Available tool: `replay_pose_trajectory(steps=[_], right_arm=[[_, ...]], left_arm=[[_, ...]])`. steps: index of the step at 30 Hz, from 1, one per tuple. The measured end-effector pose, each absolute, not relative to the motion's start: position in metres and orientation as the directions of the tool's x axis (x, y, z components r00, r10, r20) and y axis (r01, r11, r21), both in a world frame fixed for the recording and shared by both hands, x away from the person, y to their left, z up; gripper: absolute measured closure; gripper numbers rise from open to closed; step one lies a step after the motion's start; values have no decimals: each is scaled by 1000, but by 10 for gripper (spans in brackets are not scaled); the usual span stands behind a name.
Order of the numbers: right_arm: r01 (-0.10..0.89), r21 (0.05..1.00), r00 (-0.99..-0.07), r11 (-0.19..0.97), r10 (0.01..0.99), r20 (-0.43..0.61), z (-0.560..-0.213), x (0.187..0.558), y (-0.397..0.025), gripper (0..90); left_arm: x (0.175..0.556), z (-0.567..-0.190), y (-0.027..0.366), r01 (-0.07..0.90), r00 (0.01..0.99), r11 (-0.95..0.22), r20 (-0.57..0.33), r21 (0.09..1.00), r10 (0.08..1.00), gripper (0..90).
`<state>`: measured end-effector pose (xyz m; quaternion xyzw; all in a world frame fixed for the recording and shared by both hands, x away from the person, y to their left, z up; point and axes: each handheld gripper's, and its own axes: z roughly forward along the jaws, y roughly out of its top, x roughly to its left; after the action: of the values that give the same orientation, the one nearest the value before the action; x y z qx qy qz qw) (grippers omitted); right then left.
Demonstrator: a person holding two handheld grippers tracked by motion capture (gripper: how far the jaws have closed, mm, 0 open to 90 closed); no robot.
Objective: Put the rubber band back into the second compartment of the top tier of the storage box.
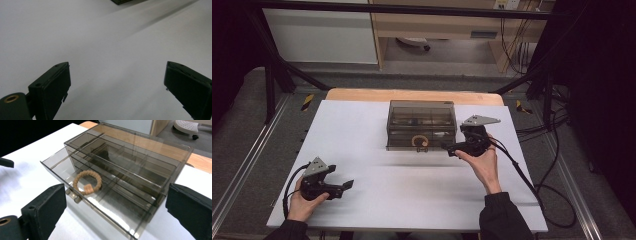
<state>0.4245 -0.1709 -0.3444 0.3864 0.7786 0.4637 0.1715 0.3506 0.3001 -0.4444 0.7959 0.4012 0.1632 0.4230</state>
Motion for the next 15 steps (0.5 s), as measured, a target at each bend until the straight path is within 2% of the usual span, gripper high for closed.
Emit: replay_pose_trajectory(steps=[15], right_arm=[[461,863,-623,206,768,150,-368,403,-209,16]], left_arm=[[351,-445,300,502,625,-320,-82,803,777,64]])
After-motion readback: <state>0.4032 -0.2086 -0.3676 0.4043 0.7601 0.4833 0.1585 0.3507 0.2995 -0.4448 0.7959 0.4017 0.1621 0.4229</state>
